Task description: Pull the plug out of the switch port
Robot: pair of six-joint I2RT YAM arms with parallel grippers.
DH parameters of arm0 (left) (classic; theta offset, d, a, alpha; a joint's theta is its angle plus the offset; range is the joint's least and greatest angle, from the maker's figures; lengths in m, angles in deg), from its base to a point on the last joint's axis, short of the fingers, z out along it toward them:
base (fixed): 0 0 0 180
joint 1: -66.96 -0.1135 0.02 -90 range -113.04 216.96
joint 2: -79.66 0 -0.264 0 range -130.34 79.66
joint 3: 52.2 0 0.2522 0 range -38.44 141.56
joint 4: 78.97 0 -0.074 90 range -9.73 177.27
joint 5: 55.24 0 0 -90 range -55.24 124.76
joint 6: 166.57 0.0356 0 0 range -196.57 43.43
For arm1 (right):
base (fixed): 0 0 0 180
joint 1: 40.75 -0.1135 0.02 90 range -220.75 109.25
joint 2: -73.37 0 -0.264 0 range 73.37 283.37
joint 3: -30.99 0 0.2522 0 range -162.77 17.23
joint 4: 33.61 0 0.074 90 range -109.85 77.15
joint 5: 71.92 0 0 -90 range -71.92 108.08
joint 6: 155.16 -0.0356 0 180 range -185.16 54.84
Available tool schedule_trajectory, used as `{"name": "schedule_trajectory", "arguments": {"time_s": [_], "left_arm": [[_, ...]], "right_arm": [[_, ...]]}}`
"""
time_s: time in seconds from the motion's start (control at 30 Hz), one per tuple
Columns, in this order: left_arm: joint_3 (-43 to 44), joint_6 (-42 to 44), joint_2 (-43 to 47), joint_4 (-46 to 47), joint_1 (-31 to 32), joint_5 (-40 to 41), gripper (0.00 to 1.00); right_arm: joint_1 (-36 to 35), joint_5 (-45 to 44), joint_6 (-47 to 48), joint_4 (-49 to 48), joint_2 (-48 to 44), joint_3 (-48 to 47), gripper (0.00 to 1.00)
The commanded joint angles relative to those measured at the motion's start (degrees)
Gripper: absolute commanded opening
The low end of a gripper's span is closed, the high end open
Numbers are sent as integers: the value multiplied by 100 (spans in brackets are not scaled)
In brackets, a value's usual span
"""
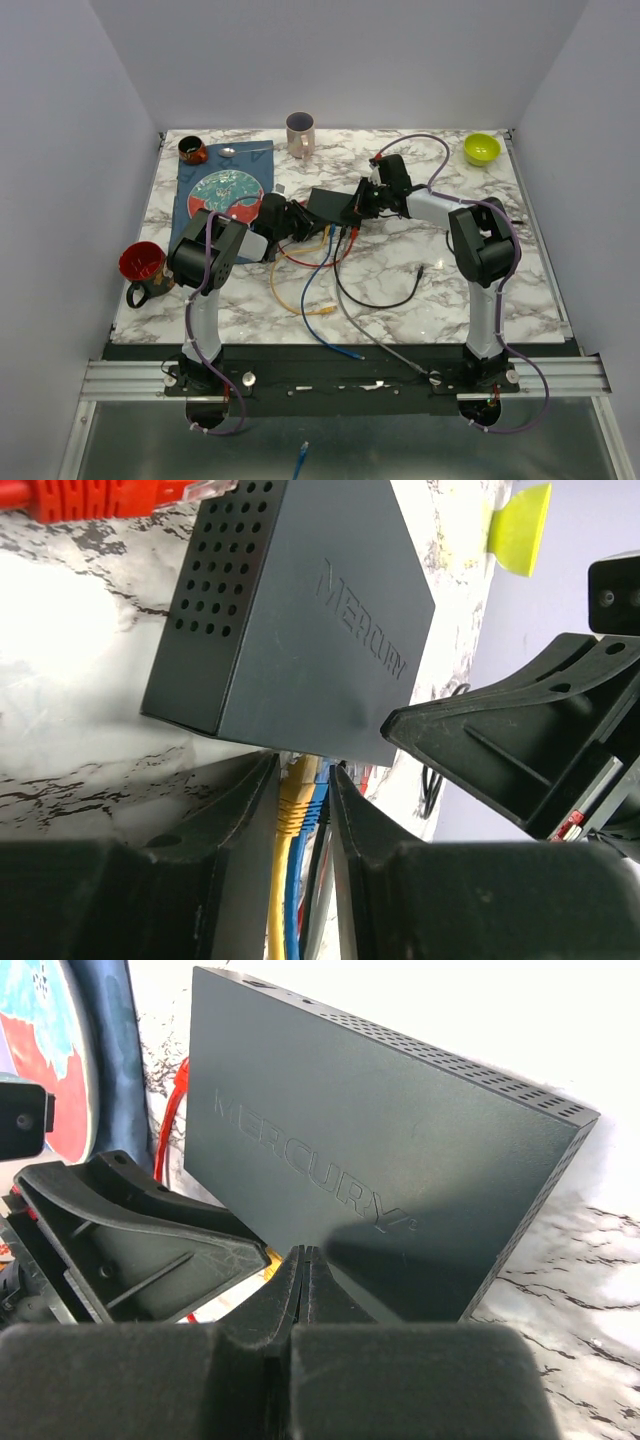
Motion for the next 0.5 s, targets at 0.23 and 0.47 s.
{"name": "schedule_trajectory", "arguments": {"time_s": [0.23,0.47], "left_arm": [[131,21,-144,-285,-29,104,32],[113,-120,-56,-356,-29,324,38]], "right_arm": [[-35,-23,-12,194,179,-89,2],[-35,-32,-12,203,179,-80,2]]}}
